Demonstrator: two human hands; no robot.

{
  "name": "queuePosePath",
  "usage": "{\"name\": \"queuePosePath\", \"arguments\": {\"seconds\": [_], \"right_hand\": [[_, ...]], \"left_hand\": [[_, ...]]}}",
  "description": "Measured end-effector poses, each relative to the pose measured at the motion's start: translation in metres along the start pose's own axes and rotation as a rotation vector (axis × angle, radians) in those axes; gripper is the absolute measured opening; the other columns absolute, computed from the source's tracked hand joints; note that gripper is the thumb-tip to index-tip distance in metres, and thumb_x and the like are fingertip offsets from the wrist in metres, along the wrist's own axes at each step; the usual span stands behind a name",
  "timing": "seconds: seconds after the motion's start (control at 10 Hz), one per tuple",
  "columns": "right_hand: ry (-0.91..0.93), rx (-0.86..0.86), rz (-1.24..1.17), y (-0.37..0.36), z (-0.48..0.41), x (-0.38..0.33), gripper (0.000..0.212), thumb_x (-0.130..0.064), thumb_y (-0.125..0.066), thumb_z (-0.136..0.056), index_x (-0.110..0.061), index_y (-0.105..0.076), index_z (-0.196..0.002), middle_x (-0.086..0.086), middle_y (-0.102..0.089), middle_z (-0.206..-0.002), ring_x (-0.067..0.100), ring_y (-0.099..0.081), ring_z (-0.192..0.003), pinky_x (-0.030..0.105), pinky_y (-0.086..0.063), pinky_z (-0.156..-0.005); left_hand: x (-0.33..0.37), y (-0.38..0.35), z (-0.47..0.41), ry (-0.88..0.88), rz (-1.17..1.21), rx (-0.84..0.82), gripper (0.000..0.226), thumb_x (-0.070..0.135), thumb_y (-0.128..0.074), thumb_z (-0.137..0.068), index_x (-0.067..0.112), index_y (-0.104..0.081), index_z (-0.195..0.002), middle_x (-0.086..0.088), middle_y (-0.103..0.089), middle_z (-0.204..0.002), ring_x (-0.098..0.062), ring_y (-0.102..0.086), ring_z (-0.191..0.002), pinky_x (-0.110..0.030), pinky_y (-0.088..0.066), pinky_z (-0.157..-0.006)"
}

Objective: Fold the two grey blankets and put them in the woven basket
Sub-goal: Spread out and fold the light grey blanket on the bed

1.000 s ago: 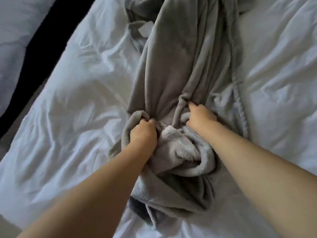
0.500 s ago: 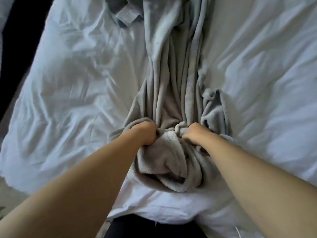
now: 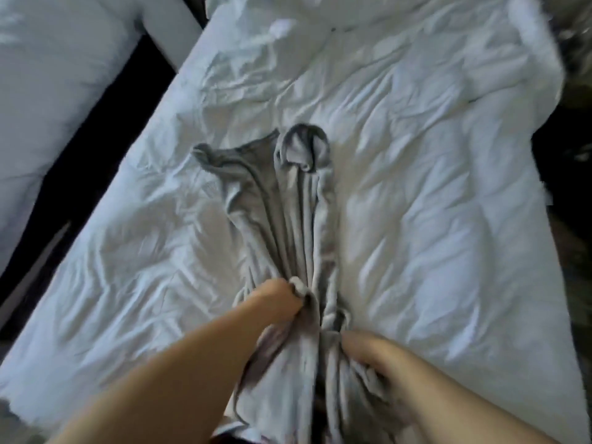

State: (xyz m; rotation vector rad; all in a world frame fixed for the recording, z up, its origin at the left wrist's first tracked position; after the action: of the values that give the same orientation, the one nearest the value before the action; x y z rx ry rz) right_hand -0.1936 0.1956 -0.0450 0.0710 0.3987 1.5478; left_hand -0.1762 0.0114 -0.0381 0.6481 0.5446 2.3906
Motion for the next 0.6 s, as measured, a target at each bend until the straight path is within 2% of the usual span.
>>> {"name": "queuePosePath", "arguments": {"seconds": [0.1, 0.2, 0.3, 0.4, 0.5, 0.6], "right_hand": [[0.152, 0.699, -0.228, 0.254, 0.13, -0.079, 0.035, -0.02, -0.039, -0.092, -0.005, -0.067, -0.078, 0.02, -0.065, -0.088, 0.03, -0.065, -0.089, 0.03, -0.048, -0.068], [0.48, 1.352, -0.55, 0.438, 0.374, -0.13, 0.027, -0.007, -0.047, -0.077, -0.001, -0.073, -0.072, 0.026, -0.063, -0.081, 0.036, -0.064, -0.074, 0.037, -0.049, -0.063], [0.555, 1.759, -0.353, 0.493, 0.556, -0.144, 0.035, -0.013, -0.045, -0.09, -0.007, -0.06, -0.121, 0.027, -0.059, -0.12, 0.04, -0.058, -0.107, 0.041, -0.047, -0.087], [0.533, 1.893, -0.24, 0.487, 0.62, -0.128, 0.032, -0.014, -0.045, -0.092, -0.003, -0.055, -0.121, 0.028, -0.056, -0.121, 0.043, -0.055, -0.108, 0.039, -0.043, -0.079], [0.593, 1.984, -0.261, 0.467, 0.628, -0.099, 0.014, -0.011, -0.048, -0.088, -0.001, -0.057, -0.093, 0.029, -0.059, -0.104, 0.043, -0.057, -0.095, 0.038, -0.039, -0.069], [0.551, 1.995, -0.24, 0.448, 0.603, -0.076, 0.017, -0.014, -0.044, -0.089, -0.007, -0.053, -0.076, 0.02, -0.059, -0.083, 0.035, -0.054, -0.073, 0.035, -0.039, -0.06]], "left_hand": [[0.09, 0.224, 0.069, -0.17, 0.191, 0.586, 0.031, 0.038, -0.053, -0.09, 0.011, -0.068, -0.09, -0.011, -0.07, -0.094, -0.031, -0.066, -0.093, -0.029, -0.048, -0.069], [0.198, 0.435, 0.241, -0.512, 0.116, 1.156, 0.019, 0.026, -0.052, -0.089, 0.013, -0.066, -0.089, -0.009, -0.068, -0.092, -0.032, -0.065, -0.095, -0.029, -0.047, -0.07], [0.239, 0.531, 0.385, -0.802, 0.43, 1.367, 0.005, 0.019, -0.065, -0.076, 0.016, -0.06, -0.074, -0.01, -0.065, -0.084, -0.025, -0.063, -0.083, -0.029, -0.047, -0.069], [0.253, 0.558, 0.45, -1.05, 0.661, 1.226, 0.02, 0.012, -0.069, -0.062, 0.018, -0.051, -0.056, -0.01, -0.06, -0.073, -0.022, -0.059, -0.073, -0.035, -0.051, -0.061], [0.243, 0.564, 0.459, -1.093, 0.804, 1.069, 0.025, 0.029, -0.061, -0.062, 0.013, -0.06, -0.081, -0.008, -0.067, -0.088, -0.02, -0.063, -0.077, -0.028, -0.052, -0.047], [0.226, 0.561, 0.438, -1.025, 0.846, 0.993, 0.049, 0.054, -0.055, -0.079, 0.008, -0.067, -0.091, -0.007, -0.071, -0.083, -0.018, -0.067, -0.073, -0.033, -0.057, -0.05]]}}
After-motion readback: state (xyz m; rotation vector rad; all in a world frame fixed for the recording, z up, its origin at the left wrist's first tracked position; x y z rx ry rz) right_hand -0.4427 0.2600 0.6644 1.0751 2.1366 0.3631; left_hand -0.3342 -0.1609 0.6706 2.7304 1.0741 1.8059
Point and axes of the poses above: each hand's wrist, its own z-axis away from the middle knuckle, its own y-axis out of the back of the hand, x = y × z, the point moved 9 cm from there along -z, towards the middle knuckle
